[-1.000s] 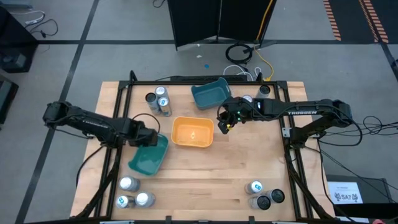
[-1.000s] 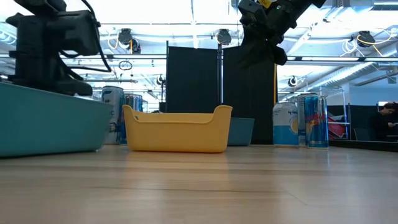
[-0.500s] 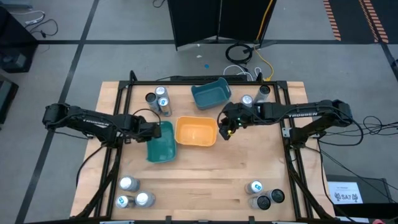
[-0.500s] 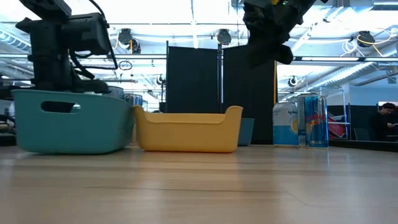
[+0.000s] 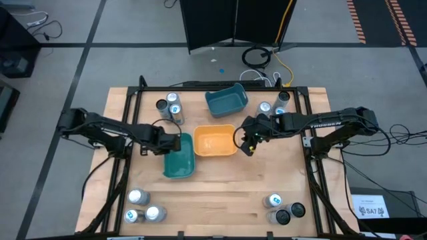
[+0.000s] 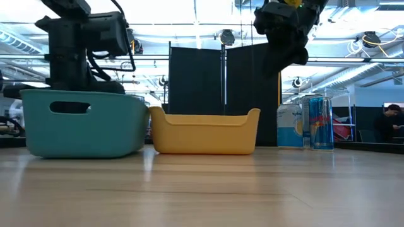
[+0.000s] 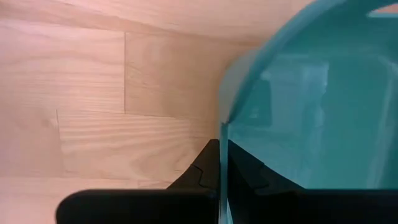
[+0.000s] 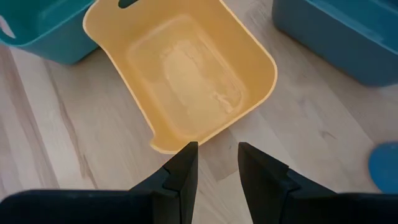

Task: Sort soda cans
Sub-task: Adjust the light green bin beside the yellow bin

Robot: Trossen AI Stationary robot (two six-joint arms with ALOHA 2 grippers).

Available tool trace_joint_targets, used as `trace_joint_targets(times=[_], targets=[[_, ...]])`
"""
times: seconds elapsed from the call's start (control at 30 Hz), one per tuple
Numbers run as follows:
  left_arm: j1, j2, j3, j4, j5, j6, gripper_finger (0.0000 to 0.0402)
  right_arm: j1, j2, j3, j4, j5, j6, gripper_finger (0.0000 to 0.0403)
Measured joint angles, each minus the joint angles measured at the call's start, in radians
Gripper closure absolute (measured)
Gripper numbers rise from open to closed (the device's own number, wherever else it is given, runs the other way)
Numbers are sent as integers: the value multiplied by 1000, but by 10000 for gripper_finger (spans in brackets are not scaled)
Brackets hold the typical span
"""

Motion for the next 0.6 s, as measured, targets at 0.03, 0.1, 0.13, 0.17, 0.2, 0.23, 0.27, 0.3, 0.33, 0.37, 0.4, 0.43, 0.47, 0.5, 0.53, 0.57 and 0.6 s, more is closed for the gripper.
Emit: trace_joint_targets(times=[0.03, 0.1, 0.13, 0.17, 0.2, 0.23, 0.27, 0.3, 0.33, 0.37, 0.4, 0.43, 0.47, 0.5, 0.53, 0.57, 0.6], targets=[[-1, 7, 1, 1, 1, 3, 389, 0, 0, 0, -4, 0, -2, 296], [-1, 15, 3, -6, 1, 6, 389, 0, 0, 0, -5, 0, -2, 296], [-1, 15, 4, -9, 2, 6, 389, 0, 0, 0, -5, 0, -2, 296], [-1, 14, 4, -14, 3, 7, 389, 0, 0, 0, -5, 0, -2, 296], [-1, 12, 4, -20, 4, 8, 389, 0, 0, 0, -5, 0, -2, 296], [-1, 10, 4, -31, 4, 11, 389, 0, 0, 0, -4, 0, -2, 296], [-1, 7, 3, -42, 4, 25, 389, 0, 0, 0, -4, 0, 1, 296], [-1, 4, 3, -51, 5, 37, 388, 0, 0, 0, -3, 0, 6, 296], [-1, 2, 2, -63, 5, 50, 388, 0, 0, 0, -2, 0, 8, 296], [0, 0, 1, -70, 5, 56, 388, 0, 0, 0, -1, 0, 9, 296], [0, -2, 1, -72, 5, 59, 388, 0, 0, 0, 0, 0, 10, 296], [0, -4, 1, -74, 5, 60, 388, 0, 0, 0, 0, 0, 14, 296], [0, -4, 1, -76, 4, 65, 388, 0, 0, 0, 0, -1, 21, 296], [0, -4, 1, -79, 3, 82, 388, 0, 0, 0, 1, -1, 29, 296], [0, -4, 1, -81, -2, 100, 388, 0, 0, 0, 3, -1, 34, 296], [0, -4, 1, -82, -4, 109, 388, 0, 0, 0, 9, -1, 36, 296], [0, -4, 1, -82, -4, 118, 388, 0, 0, 0, 17, -2, 36, 296]])
